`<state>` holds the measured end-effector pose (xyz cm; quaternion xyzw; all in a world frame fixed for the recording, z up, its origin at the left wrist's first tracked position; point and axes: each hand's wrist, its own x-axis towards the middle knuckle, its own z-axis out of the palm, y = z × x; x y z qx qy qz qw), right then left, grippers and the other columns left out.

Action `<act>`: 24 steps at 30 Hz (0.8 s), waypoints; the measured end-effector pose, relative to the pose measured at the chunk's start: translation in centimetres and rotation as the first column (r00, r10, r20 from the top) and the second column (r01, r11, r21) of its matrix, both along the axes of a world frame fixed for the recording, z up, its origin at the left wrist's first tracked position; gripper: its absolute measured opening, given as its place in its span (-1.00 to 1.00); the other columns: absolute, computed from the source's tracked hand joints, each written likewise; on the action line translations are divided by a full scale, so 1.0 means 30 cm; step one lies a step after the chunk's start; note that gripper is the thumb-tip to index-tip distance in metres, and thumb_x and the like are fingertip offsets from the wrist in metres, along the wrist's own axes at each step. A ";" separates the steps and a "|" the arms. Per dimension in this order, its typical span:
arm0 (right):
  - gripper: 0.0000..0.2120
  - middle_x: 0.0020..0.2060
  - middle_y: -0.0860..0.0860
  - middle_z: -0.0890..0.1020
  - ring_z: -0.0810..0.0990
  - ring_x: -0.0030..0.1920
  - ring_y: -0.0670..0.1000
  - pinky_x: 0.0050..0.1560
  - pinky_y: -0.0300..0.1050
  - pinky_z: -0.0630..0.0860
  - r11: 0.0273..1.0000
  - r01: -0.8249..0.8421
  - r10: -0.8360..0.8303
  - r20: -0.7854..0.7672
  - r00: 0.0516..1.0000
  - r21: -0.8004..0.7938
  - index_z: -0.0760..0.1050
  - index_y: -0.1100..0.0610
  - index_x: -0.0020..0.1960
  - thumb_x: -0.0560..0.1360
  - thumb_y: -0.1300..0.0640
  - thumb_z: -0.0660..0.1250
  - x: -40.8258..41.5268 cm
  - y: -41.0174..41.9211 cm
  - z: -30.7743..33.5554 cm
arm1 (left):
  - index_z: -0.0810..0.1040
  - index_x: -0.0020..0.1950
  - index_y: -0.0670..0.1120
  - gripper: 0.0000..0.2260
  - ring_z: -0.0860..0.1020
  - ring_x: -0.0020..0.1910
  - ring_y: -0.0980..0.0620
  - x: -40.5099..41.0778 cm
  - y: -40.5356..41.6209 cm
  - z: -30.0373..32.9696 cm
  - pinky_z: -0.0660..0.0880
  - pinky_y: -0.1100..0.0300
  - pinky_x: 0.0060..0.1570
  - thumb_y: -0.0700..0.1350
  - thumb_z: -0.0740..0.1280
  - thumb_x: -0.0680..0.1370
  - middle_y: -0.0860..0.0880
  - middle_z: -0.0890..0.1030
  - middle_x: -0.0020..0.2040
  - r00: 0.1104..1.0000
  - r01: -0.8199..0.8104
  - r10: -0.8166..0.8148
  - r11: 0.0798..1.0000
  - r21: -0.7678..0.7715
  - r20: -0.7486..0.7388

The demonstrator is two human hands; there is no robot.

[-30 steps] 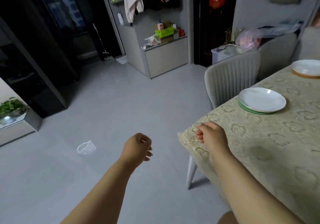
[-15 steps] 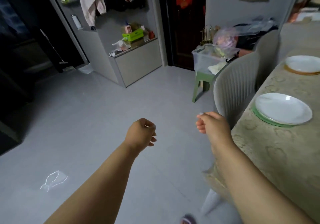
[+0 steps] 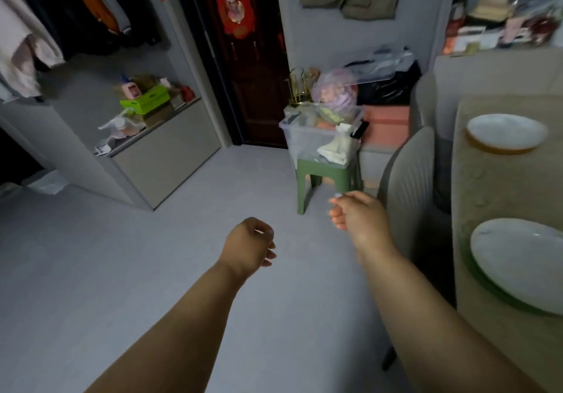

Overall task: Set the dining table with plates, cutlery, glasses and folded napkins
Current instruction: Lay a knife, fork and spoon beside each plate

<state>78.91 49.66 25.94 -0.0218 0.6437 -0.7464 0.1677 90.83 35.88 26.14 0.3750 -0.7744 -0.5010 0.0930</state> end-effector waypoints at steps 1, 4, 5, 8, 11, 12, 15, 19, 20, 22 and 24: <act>-0.79 -0.64 -0.03 0.49 0.40 -0.65 -0.21 -0.58 -0.39 0.34 1.000 0.021 -0.021 0.012 1.000 -0.010 0.45 0.21 -0.29 0.51 0.34 0.28 -0.051 -0.039 -0.001 | 0.51 0.04 -0.23 -0.88 0.59 -0.32 -0.03 -0.059 -0.046 -0.009 0.57 0.18 -0.36 -0.21 0.23 0.60 -0.15 0.59 -0.19 1.000 0.019 -0.019 1.000 0.012 -0.003; -0.78 -0.66 -0.04 0.50 0.42 -0.65 -0.21 -0.58 -0.41 0.34 0.996 0.086 -0.086 0.020 0.996 -0.011 0.45 0.19 -0.30 0.51 0.34 0.28 -0.204 -0.161 -0.002 | 0.51 0.05 -0.23 -0.89 0.58 -0.32 -0.05 -0.245 -0.193 -0.030 0.56 0.16 -0.36 -0.22 0.24 0.60 -0.15 0.59 -0.20 0.997 0.077 -0.077 0.995 0.057 -0.015; -0.78 -0.63 -0.03 0.51 0.42 -0.65 -0.21 -0.57 -0.41 0.35 0.994 0.106 -0.106 0.015 0.994 0.000 0.46 0.19 -0.30 0.51 0.33 0.29 -0.260 -0.206 -0.006 | 0.50 0.05 -0.23 -0.90 0.58 -0.33 -0.05 -0.307 -0.245 -0.037 0.56 0.15 -0.35 -0.23 0.24 0.59 -0.16 0.59 -0.20 0.995 0.100 -0.098 0.993 0.069 -0.021; -0.79 -0.64 -0.03 0.52 0.44 -0.64 -0.20 -0.53 -0.35 0.39 0.984 0.170 -0.173 0.043 0.984 0.057 0.48 0.17 -0.30 0.50 0.29 0.31 -0.433 -0.345 -0.021 | 0.50 0.06 -0.22 -0.90 0.57 -0.33 -0.06 -0.503 -0.414 -0.029 0.57 0.11 -0.31 -0.23 0.24 0.60 -0.16 0.58 -0.20 0.982 0.187 -0.186 0.980 0.068 -0.025; -0.92 -0.51 -0.02 0.59 0.53 -0.51 -0.13 -0.42 -0.28 0.46 0.975 0.204 -0.210 0.065 0.975 0.086 0.52 0.20 -0.16 0.51 0.25 0.32 -0.590 -0.460 -0.035 | 0.49 0.06 -0.20 -0.91 0.57 -0.33 -0.05 -0.717 -0.583 -0.010 0.57 0.12 -0.32 -0.23 0.23 0.60 -0.17 0.58 -0.16 0.970 0.241 -0.240 0.969 0.061 -0.025; -0.95 -0.42 0.01 0.59 0.54 -0.43 -0.09 -0.40 -0.29 0.48 0.970 0.228 -0.233 0.047 0.971 0.087 0.52 0.20 -0.11 0.51 0.25 0.31 -0.627 -0.488 -0.039 | 0.49 0.06 -0.20 -0.91 0.56 -0.33 -0.05 -0.784 -0.625 -0.005 0.56 0.12 -0.32 -0.24 0.23 0.60 -0.17 0.58 -0.16 0.967 0.254 -0.253 0.965 0.063 -0.023; -0.95 -0.34 0.02 0.56 0.52 -0.36 -0.06 -0.41 -0.32 0.47 0.954 0.281 -0.286 0.032 0.958 0.106 0.51 0.20 -0.10 0.52 0.25 0.29 -0.776 -0.563 -0.054 | 0.48 0.04 -0.22 -0.91 0.53 -0.37 -0.05 -0.991 -0.719 -0.001 0.53 0.14 -0.35 -0.29 0.21 0.59 -0.16 0.56 -0.22 0.953 0.304 -0.303 0.948 0.092 -0.024; -0.84 -0.44 0.03 0.54 0.50 -0.39 -0.01 -0.33 -0.20 0.45 0.934 0.337 -0.349 0.107 0.931 0.116 0.51 0.19 -0.23 0.52 0.26 0.28 -1.047 -0.639 -0.089 | 0.49 -0.03 -0.20 -0.93 0.58 -0.26 -0.14 -1.292 -0.815 -0.029 0.58 0.06 -0.25 -0.33 0.25 0.55 -0.19 0.55 -0.18 0.936 0.350 -0.350 0.929 0.117 -0.023; -0.83 -0.43 0.03 0.54 0.49 -0.40 -0.02 -0.35 -0.21 0.45 0.929 0.349 -0.360 0.090 0.928 0.123 0.50 0.17 -0.25 0.52 0.26 0.27 -1.116 -0.655 -0.099 | 0.50 -0.04 -0.19 -0.93 0.60 -0.20 -0.19 -1.373 -0.838 -0.041 0.61 -0.02 -0.16 -0.32 0.27 0.54 -0.20 0.56 -0.15 0.934 0.358 -0.358 0.928 0.109 -0.018; -0.80 -0.42 0.04 0.52 0.48 -0.42 -0.03 -0.41 -0.25 0.43 0.922 0.358 -0.371 0.073 0.926 0.144 0.48 0.18 -0.27 0.53 0.28 0.26 -1.256 -0.689 -0.113 | 0.50 -0.02 -0.21 -0.94 0.59 -0.22 -0.17 -1.533 -0.878 -0.063 0.60 -0.03 -0.14 -0.31 0.26 0.55 -0.19 0.55 -0.14 0.934 0.355 -0.356 0.925 0.140 -0.015; -0.77 -0.43 0.06 0.51 0.46 -0.42 -0.02 -0.48 -0.30 0.42 0.924 0.352 -0.368 0.096 0.925 0.148 0.47 0.21 -0.29 0.54 0.30 0.24 -1.409 -0.722 -0.131 | 0.48 0.03 -0.24 -0.94 0.56 -0.28 -0.10 -1.697 -0.912 -0.090 0.57 0.07 -0.26 -0.29 0.25 0.58 -0.18 0.53 -0.15 0.939 0.342 -0.343 0.920 0.192 -0.025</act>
